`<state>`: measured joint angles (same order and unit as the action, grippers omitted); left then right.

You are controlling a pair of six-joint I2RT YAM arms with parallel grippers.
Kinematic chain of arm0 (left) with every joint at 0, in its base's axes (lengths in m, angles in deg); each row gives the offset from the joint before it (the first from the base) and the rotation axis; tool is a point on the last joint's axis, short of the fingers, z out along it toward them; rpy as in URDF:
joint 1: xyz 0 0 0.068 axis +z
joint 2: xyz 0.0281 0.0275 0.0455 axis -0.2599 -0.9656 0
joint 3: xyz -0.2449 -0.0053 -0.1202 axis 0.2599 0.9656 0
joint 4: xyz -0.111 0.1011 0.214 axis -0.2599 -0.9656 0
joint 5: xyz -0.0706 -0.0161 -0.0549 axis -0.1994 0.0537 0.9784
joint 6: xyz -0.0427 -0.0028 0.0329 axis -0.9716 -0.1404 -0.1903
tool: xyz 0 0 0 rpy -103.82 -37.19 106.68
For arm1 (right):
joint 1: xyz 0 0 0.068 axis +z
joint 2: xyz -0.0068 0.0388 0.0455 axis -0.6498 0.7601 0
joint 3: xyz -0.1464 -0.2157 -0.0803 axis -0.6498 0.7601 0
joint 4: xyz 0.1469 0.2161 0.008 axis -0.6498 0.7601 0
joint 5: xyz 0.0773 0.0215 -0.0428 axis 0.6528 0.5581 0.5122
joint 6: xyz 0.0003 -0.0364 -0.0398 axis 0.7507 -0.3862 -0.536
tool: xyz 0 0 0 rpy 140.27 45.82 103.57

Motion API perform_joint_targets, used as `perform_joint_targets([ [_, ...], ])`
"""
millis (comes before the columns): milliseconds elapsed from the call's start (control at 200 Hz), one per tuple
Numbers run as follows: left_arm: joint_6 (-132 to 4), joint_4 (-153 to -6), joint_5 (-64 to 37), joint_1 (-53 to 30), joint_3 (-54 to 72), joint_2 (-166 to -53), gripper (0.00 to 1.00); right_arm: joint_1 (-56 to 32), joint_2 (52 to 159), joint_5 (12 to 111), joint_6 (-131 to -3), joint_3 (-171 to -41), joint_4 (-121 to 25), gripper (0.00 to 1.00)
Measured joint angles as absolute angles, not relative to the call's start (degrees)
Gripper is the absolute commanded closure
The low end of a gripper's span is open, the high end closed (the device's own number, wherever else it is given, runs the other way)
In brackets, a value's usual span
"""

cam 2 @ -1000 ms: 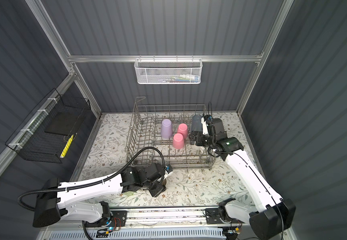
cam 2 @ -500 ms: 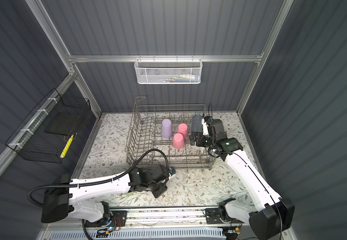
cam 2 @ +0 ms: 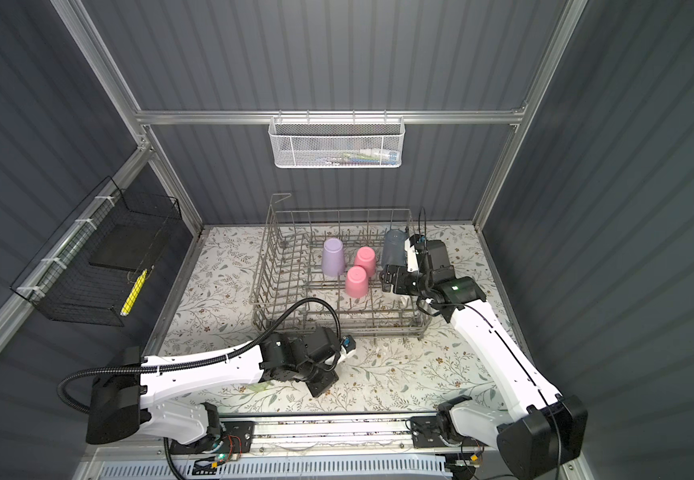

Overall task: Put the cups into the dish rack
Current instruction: 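Reach the left gripper down to the beige cup on the table and grasp its rim, then lift the beige cup over the rack while the right gripper reaches toward it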

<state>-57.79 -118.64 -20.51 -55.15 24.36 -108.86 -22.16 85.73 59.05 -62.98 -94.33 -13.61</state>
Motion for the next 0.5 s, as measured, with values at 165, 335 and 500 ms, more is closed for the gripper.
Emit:
perform_joint_targets([
  [165,-56.85,-118.72,-16.07,-55.35,21.44,-106.76,0.99,-22.53,85.73,60.45,-62.54,-93.87,-14.33,0.05],
  [335,-56.30,-118.66,-10.13,-55.52,18.03,-102.83,0.99,-23.40,85.73,64.32,-61.54,-93.61,-15.86,0.05],
  [500,-56.43,-117.35,-6.96,-55.50,16.54,-99.24,0.97,-23.73,85.41,68.10,-60.44,-93.13,-18.41,0.05],
])
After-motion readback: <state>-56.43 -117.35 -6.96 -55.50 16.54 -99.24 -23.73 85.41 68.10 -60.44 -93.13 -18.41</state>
